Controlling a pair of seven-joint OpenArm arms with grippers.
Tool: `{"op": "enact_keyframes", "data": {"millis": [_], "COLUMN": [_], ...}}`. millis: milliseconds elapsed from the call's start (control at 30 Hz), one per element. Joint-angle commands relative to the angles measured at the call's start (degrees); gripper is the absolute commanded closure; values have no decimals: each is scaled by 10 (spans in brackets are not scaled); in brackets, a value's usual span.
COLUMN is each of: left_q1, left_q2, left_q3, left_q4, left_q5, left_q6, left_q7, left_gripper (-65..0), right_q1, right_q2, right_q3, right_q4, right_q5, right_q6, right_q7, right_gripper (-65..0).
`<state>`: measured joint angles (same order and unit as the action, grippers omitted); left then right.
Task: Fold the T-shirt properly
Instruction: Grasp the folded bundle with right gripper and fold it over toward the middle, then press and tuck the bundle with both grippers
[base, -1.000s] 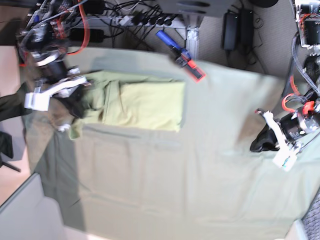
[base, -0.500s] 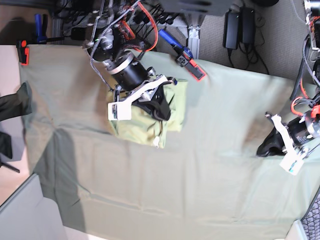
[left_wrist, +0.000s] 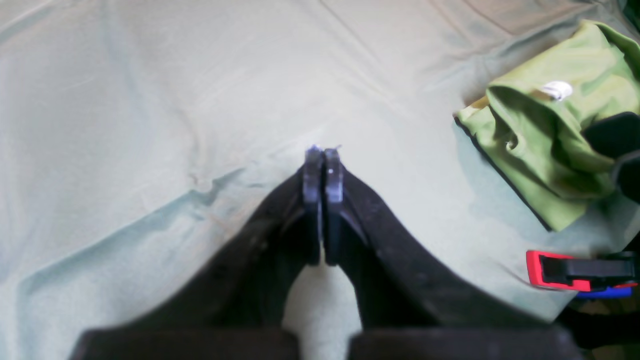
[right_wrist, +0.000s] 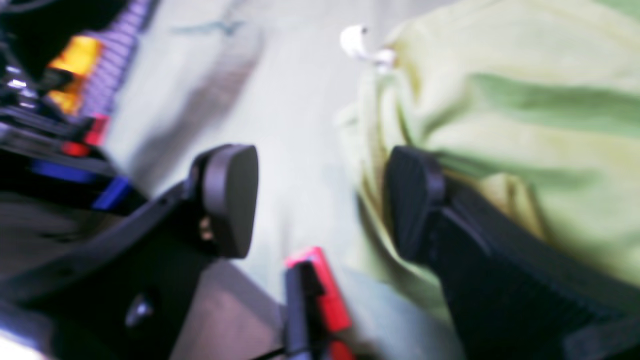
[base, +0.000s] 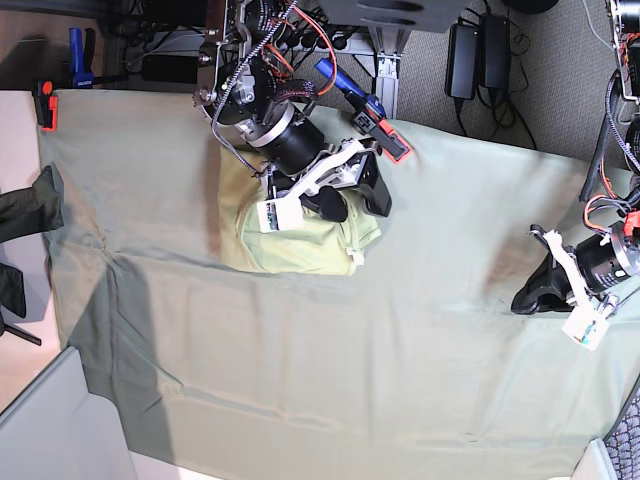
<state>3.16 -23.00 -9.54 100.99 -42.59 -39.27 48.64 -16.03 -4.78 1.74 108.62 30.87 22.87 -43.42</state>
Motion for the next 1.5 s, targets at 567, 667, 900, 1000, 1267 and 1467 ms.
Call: {"op": "enact_keyframes", "data": {"millis": [567, 667, 900, 1000, 1267, 1467], "left_q1": [-8, -7, -1, -2, -3, -10], "left_q2": [-21, -21, -17, -12, 12, 12], "left_q3": [-3, -3, 1, 28, 275, 420], "left_q4": [9, 9, 10, 22, 112, 110], "left_q5": [-14, -20, -82, -91, 18, 130], "left_q6": [-7, -7, -7, -7, -7, -7], "left_q7": [0, 1, 13, 14, 18, 13], "left_gripper": [-79, -79, -51, 0, 0, 0], "right_q1": [14, 37, 83, 105, 247, 325], "right_q2": [2, 10, 42, 65, 133, 148], "right_q3": [-14, 20, 104, 136, 182, 181], "right_q4": [176, 178, 103, 43, -104, -254], "right_q5": [-39, -81, -131, -131, -143, -150], "right_q6": [35, 35, 34, 34, 34, 34], "right_q7": [5, 31, 49, 85, 88, 88], "right_gripper": [-402, -289, 0, 0, 0, 0]}}
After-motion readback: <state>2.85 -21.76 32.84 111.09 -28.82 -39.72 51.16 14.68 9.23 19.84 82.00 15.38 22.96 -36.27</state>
